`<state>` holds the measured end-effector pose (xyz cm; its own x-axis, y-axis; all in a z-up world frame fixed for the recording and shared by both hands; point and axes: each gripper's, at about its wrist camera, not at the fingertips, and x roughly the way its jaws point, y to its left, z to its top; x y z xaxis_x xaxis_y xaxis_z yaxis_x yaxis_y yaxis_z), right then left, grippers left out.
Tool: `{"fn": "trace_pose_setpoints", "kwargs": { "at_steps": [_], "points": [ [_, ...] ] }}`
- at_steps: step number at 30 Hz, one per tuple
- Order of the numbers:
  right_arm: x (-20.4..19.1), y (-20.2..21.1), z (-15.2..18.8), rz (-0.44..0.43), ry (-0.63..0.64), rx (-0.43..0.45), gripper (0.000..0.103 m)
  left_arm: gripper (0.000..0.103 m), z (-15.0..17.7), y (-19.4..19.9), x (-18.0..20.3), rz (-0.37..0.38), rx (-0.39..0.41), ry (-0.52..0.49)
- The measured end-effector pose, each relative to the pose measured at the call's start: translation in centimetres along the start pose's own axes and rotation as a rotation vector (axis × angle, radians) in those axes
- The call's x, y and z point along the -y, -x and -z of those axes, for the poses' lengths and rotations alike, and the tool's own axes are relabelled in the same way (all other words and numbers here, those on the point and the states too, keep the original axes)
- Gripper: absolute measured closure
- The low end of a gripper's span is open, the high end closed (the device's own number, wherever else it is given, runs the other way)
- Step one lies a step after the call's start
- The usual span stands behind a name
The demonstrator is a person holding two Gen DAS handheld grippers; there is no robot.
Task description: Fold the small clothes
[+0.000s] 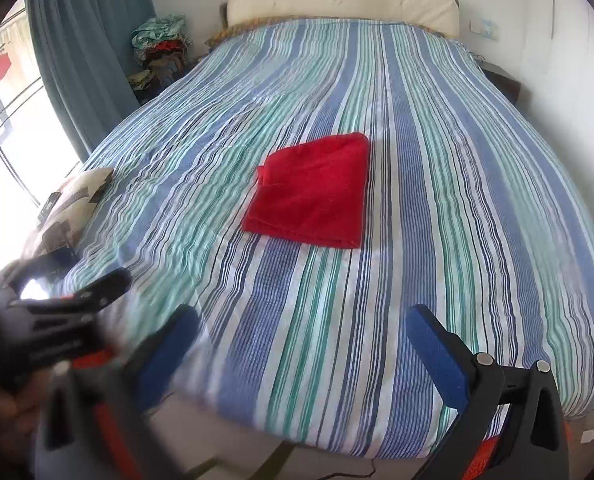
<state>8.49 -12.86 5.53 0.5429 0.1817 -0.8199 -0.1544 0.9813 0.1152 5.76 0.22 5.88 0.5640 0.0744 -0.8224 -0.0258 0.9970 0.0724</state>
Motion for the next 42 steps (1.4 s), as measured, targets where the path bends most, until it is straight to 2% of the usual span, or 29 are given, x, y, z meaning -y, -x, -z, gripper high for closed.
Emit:
{"fn": "trace_pose_setpoints", "kwargs": {
  "at_steps": [4,8,14,42],
  "points": [
    [-0.3,0.6,-0.5,0.01,0.017,0.001,0.0,0.001,-0.4,0.3,0.1,-0.02,0.001,-0.006],
    [-0.7,1.1,-0.7,0.025,0.035,0.004,0.001,0.001,-0.4,0.4,0.1,-0.007,-0.009,-0.011],
    [-0.9,1.2,-0.7,0.032,0.043,0.001,0.0,0.001,-0.4,0.7,0.4,-0.041,0.001,-0.04],
    [-1.2,1.4,-1.3,0.109,0.029,-0.01,0.001,0.001,-0.6,0.2,1.0,-0.033,-0.006,-0.058]
  ]
}}
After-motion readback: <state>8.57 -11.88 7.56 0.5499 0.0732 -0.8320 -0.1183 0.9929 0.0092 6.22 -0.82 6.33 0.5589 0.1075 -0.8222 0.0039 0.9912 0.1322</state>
